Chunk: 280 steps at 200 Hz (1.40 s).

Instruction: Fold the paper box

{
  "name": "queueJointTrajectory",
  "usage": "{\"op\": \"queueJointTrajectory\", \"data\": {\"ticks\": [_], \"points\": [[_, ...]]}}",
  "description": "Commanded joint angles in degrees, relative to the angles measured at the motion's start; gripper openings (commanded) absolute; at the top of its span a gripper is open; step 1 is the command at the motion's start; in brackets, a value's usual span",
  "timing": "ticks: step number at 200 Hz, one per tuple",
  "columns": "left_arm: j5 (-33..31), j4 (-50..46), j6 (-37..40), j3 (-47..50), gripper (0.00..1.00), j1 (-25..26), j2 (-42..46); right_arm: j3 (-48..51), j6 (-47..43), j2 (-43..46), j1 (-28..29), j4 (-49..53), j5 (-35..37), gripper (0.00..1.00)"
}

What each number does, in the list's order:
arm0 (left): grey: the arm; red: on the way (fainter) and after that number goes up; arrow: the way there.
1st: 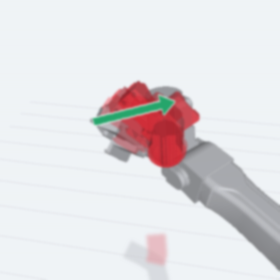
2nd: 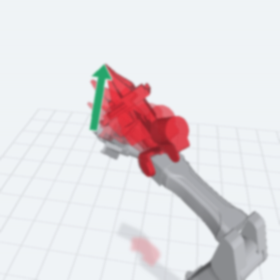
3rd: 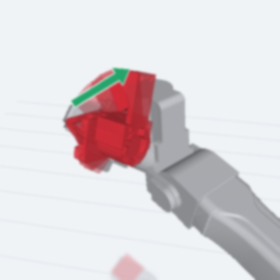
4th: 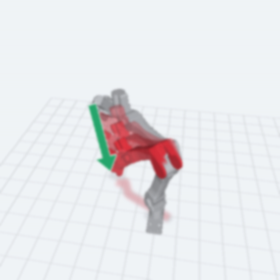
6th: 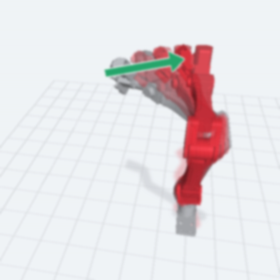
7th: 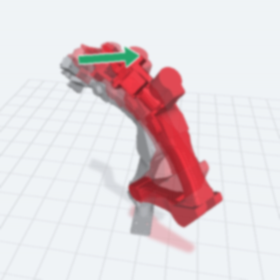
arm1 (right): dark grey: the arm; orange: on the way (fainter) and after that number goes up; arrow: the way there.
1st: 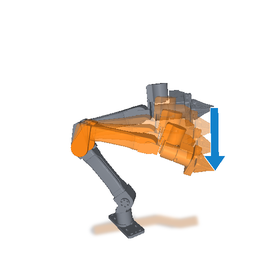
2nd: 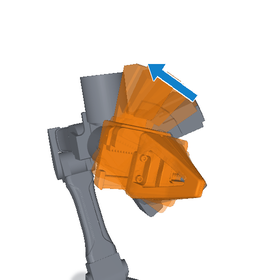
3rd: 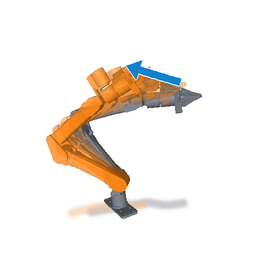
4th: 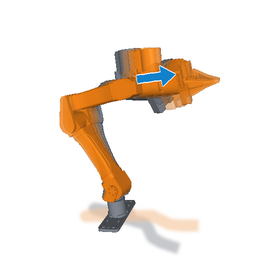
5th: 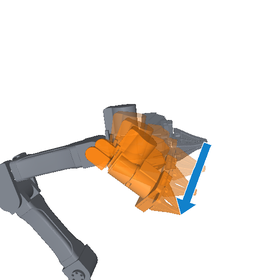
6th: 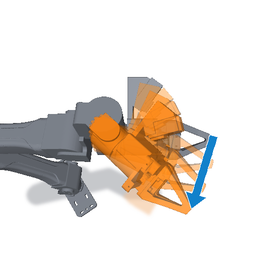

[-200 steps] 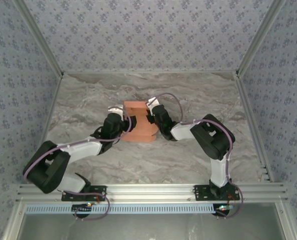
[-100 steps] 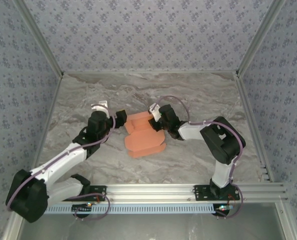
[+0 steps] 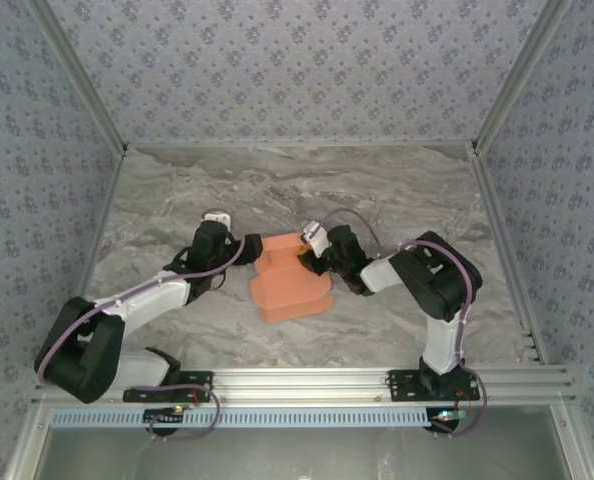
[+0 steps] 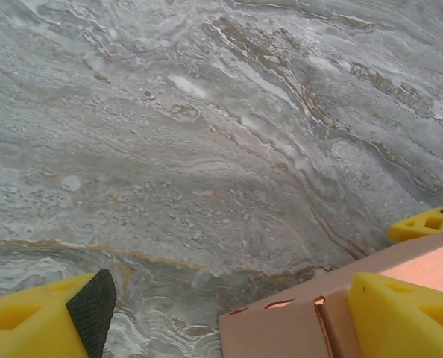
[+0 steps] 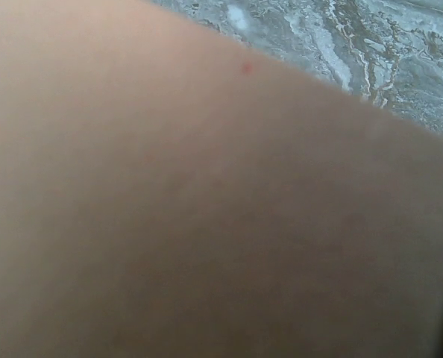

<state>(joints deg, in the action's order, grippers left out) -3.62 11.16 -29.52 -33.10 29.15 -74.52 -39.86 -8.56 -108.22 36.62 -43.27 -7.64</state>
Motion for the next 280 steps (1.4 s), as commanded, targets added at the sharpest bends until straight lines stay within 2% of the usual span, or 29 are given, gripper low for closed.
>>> {"op": "queueJointTrajectory", "data": {"ticks": [1,17,61,73,118,161,201,222,232,242,280], "points": [[1.08,-0.15,-0.45,0.67,0.82,1.07,-0.98,2.27,-0.13,-0.12,0.13,-3.75,2.43,0.47],[0.18,-0.73,-0.5,0.45,0.81,1.64,-1.3,3.65,0.37,1.3,0.15,-5.3,3.12,0.53],[-2.06,-2.28,-1.09,-0.69,0.79,3.21,-2.62,6.33,0.84,4.91,0.07,-8.14,2.55,0.58],[-2.25,-2.46,-1.49,-0.73,0.79,3.33,-2.65,7.3,0.91,6.18,0.09,-9.44,2.79,0.63],[-3.58,-3.61,-2.64,-0.69,0.78,3.48,-2.05,9.21,1.38,8.87,0.28,-10.94,6.33,0.62],[-4.83,-4.73,-3.53,-1.06,0.78,4.16,-2.2,11.57,0.76,8.56,1.74,-15.11,8.52,0.5],[-6.25,-5.62,-4.11,-1.31,0.77,4.93,-2.3,13.2,-0.75,9.28,2.94,-17.37,7.62,0.5],[-6.84,-5.85,-4.49,-1.33,0.76,5.23,-2.49,13.79,-1.56,10.47,2.9,-16.84,4.8,0.55],[-7.15,-6.07,-4.67,-1.34,0.76,5.35,-2.62,14.3,-2.89,11.42,2.71,-15.69,2.91,0.62],[-7.37,-6.18,-4.71,-1.34,0.75,5.35,-2.62,15.12,-4.18,12.43,2.5,-14.98,1.92,0.65],[-7.96,-6.5,-4.41,-1.26,0.74,5.33,-2.36,17.43,-6.26,17.0,-2.75,-9.99,-9.02,0.67]]}}
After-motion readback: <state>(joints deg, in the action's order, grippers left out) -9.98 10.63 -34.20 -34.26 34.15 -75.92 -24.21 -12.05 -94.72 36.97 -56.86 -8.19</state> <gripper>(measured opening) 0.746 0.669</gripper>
